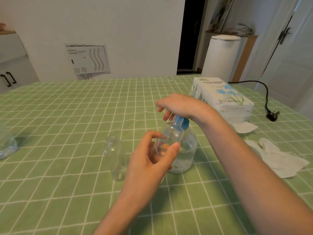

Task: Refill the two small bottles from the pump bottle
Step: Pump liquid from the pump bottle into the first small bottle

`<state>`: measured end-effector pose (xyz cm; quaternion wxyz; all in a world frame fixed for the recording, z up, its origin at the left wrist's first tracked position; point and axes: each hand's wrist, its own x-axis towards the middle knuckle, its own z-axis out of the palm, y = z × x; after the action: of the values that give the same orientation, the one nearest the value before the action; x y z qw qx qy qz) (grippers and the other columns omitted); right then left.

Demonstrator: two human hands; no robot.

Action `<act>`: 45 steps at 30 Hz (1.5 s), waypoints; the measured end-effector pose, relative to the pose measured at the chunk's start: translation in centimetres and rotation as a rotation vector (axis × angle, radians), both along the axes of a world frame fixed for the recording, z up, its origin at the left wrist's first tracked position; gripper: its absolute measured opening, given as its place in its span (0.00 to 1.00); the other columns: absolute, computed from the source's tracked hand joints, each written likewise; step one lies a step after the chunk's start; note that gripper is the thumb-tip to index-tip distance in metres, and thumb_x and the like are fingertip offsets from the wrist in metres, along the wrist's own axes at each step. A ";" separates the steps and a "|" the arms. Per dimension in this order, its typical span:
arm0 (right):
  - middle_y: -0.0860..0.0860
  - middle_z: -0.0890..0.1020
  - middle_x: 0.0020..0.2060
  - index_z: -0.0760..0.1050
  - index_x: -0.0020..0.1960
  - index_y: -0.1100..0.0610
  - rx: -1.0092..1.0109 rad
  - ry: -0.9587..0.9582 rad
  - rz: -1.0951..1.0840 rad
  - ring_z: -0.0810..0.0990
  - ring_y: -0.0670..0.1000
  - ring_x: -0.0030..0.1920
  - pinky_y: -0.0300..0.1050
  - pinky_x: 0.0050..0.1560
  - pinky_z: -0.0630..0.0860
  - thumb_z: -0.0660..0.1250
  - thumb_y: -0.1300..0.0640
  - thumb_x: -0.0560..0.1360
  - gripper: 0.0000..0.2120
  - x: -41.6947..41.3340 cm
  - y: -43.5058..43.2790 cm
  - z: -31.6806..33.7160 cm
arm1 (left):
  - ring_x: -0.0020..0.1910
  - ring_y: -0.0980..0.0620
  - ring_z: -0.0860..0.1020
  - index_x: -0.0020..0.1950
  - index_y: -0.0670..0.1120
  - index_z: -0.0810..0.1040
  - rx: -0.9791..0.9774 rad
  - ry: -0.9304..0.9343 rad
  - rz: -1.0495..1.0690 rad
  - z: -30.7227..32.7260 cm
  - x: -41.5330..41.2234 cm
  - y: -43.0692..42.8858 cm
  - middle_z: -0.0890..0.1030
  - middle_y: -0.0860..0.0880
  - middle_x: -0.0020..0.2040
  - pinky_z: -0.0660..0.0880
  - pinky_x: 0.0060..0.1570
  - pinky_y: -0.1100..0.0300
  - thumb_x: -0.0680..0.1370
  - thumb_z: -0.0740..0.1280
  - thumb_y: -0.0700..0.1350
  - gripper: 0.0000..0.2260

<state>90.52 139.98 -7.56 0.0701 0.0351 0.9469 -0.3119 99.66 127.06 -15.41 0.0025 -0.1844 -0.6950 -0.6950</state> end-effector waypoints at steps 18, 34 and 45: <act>0.57 0.81 0.54 0.78 0.55 0.58 0.032 0.006 0.028 0.78 0.57 0.55 0.48 0.55 0.73 0.55 0.52 0.79 0.16 0.3 -0.2 0.4 | 0.32 0.48 0.78 0.47 0.52 0.76 -0.007 -0.016 -0.001 0.1 0.1 0.0 0.81 0.42 0.37 0.76 0.32 0.64 0.67 0.71 0.58 0.14; 0.59 0.82 0.52 0.78 0.58 0.62 -0.001 0.057 -0.019 0.74 0.52 0.43 0.50 0.54 0.74 0.57 0.48 0.77 0.21 -0.3 0.1 0.7 | 0.27 0.58 0.75 0.46 0.55 0.76 0.002 -0.011 0.014 0.5 0.1 0.1 0.82 0.46 0.38 0.70 0.26 0.70 0.63 0.69 0.61 0.16; 0.55 0.81 0.52 0.78 0.55 0.58 0.007 0.002 0.014 0.79 0.55 0.53 0.46 0.46 0.70 0.56 0.49 0.78 0.17 0.1 0.0 0.0 | 0.28 0.57 0.76 0.45 0.54 0.76 -0.018 -0.029 0.005 0.2 0.1 0.1 0.82 0.45 0.37 0.74 0.31 0.66 0.64 0.69 0.60 0.15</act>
<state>90.58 139.95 -7.54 0.0711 0.0282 0.9482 -0.3082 99.79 127.14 -15.18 -0.0074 -0.1726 -0.7015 -0.6914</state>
